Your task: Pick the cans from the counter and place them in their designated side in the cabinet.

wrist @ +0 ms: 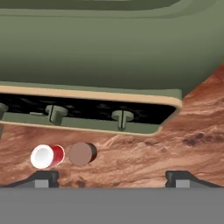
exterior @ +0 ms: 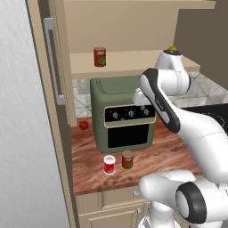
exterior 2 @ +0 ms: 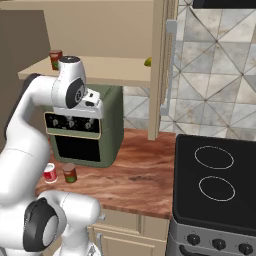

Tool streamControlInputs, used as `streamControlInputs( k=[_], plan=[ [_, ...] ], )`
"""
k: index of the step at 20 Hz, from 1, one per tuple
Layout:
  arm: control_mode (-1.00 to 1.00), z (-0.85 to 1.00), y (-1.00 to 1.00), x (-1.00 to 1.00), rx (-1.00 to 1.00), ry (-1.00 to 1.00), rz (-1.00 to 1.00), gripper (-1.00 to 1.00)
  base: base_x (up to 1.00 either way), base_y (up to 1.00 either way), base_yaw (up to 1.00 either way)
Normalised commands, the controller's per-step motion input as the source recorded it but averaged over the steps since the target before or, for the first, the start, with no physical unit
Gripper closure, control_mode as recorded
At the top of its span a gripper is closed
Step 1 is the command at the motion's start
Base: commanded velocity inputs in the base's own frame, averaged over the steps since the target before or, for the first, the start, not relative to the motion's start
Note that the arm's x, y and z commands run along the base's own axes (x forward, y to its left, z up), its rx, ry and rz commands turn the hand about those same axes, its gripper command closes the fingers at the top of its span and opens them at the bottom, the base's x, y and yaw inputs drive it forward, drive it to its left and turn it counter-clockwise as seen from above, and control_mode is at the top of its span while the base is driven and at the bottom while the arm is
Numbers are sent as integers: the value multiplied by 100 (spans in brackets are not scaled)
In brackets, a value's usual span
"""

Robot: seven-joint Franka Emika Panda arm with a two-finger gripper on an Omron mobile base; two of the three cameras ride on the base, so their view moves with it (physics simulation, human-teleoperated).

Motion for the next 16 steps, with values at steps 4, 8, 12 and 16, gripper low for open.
streamControlInputs(
  k=[4,8,12,16],
  plan=[
    [-100,0,29,-7,0,0,0,-100,0,0,0],
    [-100,0,36,-7,0,0,0,-100,0,0,0],
    [-100,0,41,-7,0,0,1,-100,0,0,0],
    [-100,0,41,-12,0,0,2,-100,0,0,0]
  ],
)
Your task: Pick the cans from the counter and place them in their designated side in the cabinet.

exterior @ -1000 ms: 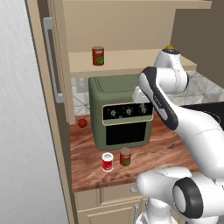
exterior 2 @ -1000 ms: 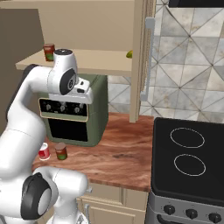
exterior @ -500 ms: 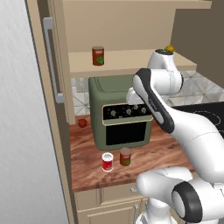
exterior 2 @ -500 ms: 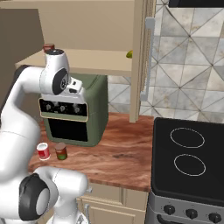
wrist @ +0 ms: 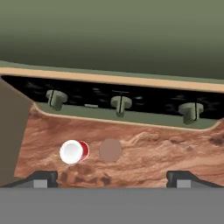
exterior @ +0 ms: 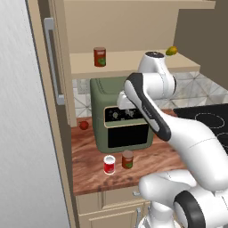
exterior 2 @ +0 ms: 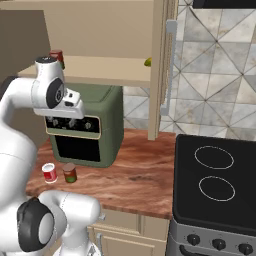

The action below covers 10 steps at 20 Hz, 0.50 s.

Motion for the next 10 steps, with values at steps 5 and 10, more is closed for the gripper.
streamControlInputs(
  k=[5,10],
  plan=[
    [-100,-7,33,-12,0,0,2,-100,0,0,0],
    [-100,-16,22,-8,0,0,2,-100,0,0,0]
  ],
)
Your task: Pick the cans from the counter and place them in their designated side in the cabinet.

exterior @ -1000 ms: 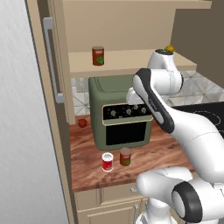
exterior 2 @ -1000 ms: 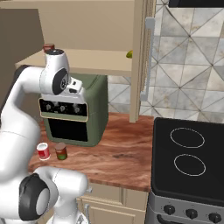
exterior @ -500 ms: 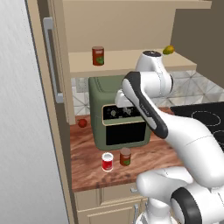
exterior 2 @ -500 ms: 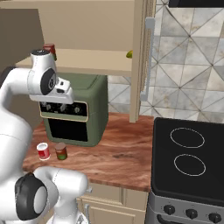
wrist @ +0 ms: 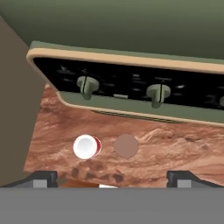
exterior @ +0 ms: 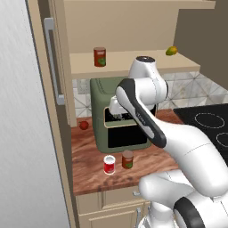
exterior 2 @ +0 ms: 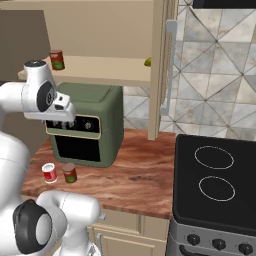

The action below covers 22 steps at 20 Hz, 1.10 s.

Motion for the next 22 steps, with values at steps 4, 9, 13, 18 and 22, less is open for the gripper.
streamControlInputs(
  k=[4,9,13,18,22],
  plan=[
    [-100,-22,22,-5,1,0,2,-100,0,0,0],
    [-100,-20,22,-7,2,0,2,-100,0,0,0],
    [-100,-18,23,-1,5,0,1,-100,0,0,0],
    [-100,-24,14,0,0,0,2,-100,0,0,0],
    [-100,-24,8,0,-3,0,0,-100,0,0,0]
  ],
)
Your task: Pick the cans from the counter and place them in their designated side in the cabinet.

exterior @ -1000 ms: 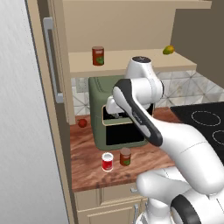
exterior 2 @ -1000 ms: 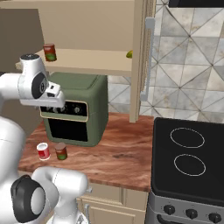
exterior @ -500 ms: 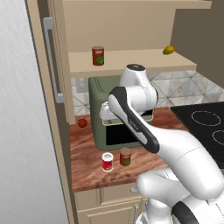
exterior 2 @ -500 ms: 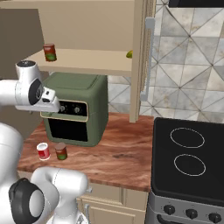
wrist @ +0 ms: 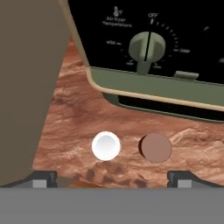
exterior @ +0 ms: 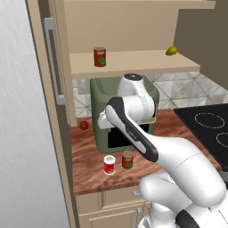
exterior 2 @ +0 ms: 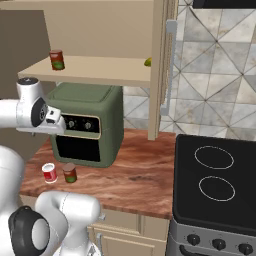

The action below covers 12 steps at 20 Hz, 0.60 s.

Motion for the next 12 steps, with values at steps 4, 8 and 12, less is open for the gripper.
streamControlInputs(
  k=[4,8,12],
  plan=[
    [-100,-23,6,-2,-5,0,0,-100,0,0,0],
    [-100,-21,10,0,0,0,0,-100,0,0,0],
    [-100,-22,13,0,0,0,0,-100,0,0,0]
  ],
)
